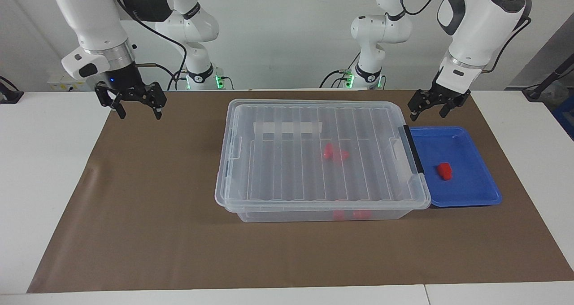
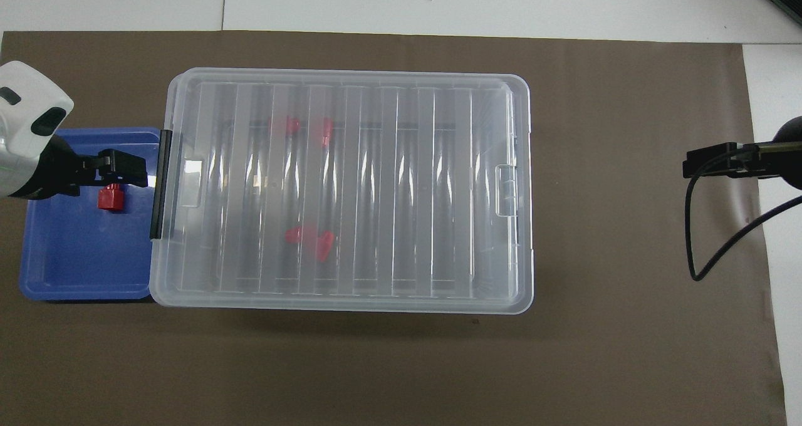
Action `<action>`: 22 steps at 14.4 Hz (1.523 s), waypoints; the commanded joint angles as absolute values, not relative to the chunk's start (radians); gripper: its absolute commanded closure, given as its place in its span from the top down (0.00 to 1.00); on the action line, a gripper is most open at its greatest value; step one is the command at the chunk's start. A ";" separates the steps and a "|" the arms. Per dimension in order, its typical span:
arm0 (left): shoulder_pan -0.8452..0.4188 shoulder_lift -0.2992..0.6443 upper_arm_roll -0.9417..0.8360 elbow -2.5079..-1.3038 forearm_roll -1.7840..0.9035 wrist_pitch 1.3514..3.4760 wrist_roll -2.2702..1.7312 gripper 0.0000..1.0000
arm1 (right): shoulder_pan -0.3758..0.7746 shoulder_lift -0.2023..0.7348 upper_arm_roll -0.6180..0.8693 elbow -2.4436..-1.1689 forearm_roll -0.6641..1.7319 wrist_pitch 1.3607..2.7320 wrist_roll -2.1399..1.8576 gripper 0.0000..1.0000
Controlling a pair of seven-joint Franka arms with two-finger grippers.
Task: Place red block in blue tray from box
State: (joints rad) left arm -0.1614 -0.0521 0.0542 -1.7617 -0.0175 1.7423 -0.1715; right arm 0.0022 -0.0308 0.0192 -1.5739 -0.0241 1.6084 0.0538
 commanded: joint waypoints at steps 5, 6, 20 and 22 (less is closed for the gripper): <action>-0.156 -0.072 0.054 -1.770 -0.029 1.727 -0.178 1.00 | -0.008 0.000 0.023 -1.491 -0.009 1.468 0.084 1.00; -0.156 -0.072 0.054 -1.770 -0.029 1.727 -0.178 1.00 | -0.008 -0.008 0.025 -1.505 -0.009 1.467 0.084 1.00; -0.156 -0.072 0.054 -1.770 -0.029 1.727 -0.178 1.00 | -0.011 -0.020 0.023 -1.534 0.014 1.480 0.129 1.00; -0.156 -0.072 0.054 -1.770 -0.029 1.727 -0.178 1.00 | -0.012 -0.020 0.021 -1.536 0.025 1.488 0.132 1.00</action>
State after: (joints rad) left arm -0.1614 -0.0522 0.0542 -1.7617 -0.0175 1.7423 -0.1715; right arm 0.0013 -0.0015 0.0173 -1.5120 -0.0019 1.4752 0.1085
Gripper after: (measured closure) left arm 0.000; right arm 0.000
